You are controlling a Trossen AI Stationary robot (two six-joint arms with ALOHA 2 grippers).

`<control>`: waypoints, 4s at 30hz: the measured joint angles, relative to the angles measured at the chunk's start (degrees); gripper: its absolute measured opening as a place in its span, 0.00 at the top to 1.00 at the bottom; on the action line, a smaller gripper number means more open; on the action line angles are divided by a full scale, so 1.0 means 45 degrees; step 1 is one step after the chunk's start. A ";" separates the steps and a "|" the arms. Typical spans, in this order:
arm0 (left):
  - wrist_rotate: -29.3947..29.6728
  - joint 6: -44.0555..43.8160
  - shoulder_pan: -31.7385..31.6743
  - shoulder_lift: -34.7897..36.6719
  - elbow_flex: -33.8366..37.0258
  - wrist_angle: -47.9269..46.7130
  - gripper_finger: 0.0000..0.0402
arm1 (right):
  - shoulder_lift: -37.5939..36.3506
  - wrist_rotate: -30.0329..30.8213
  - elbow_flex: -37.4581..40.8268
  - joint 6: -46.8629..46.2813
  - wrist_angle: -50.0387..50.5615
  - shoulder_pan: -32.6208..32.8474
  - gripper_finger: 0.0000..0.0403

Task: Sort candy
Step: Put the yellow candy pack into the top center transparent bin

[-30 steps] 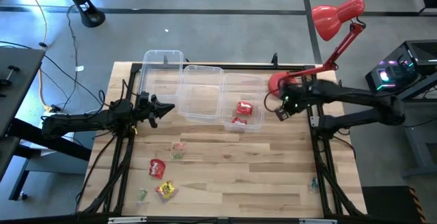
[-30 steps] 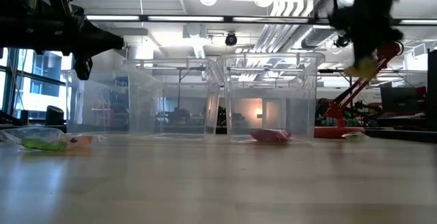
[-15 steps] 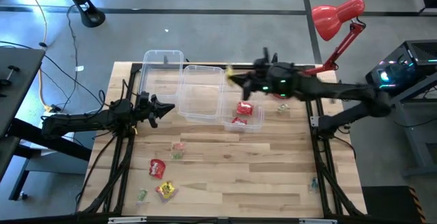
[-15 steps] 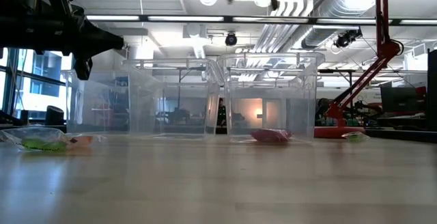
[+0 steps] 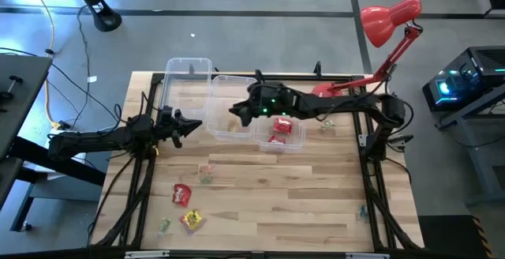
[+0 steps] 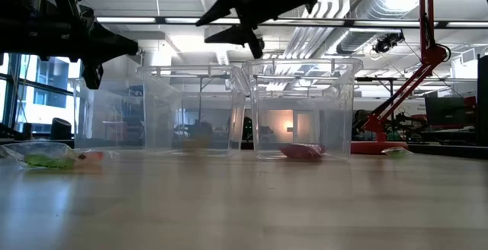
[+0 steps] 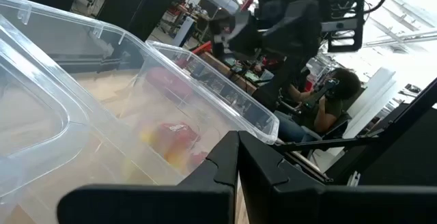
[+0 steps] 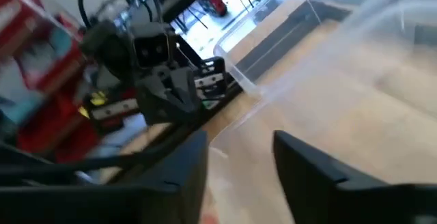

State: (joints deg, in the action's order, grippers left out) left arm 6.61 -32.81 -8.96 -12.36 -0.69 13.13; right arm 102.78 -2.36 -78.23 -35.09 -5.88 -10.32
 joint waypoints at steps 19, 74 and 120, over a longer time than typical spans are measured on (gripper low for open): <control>0.0000 0.0000 0.0002 0.0000 0.0000 0.0005 1.00 | 0.0284 -0.2046 -0.4328 0.3450 0.6120 0.1800 0.39; -0.3366 -0.2337 1.0510 -1.5829 -1.1573 -0.4187 0.62 | -0.2776 0.1619 -0.2847 0.4579 1.4196 0.3625 0.39; 0.0471 0.0706 1.1511 -1.4653 -0.9864 -0.8485 1.00 | -0.3260 0.4831 -0.2837 0.0044 1.3808 0.5302 0.39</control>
State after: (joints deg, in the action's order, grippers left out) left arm 8.73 -29.63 42.84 -78.30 -45.08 -25.06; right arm 88.11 19.38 -91.00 -34.89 56.25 13.54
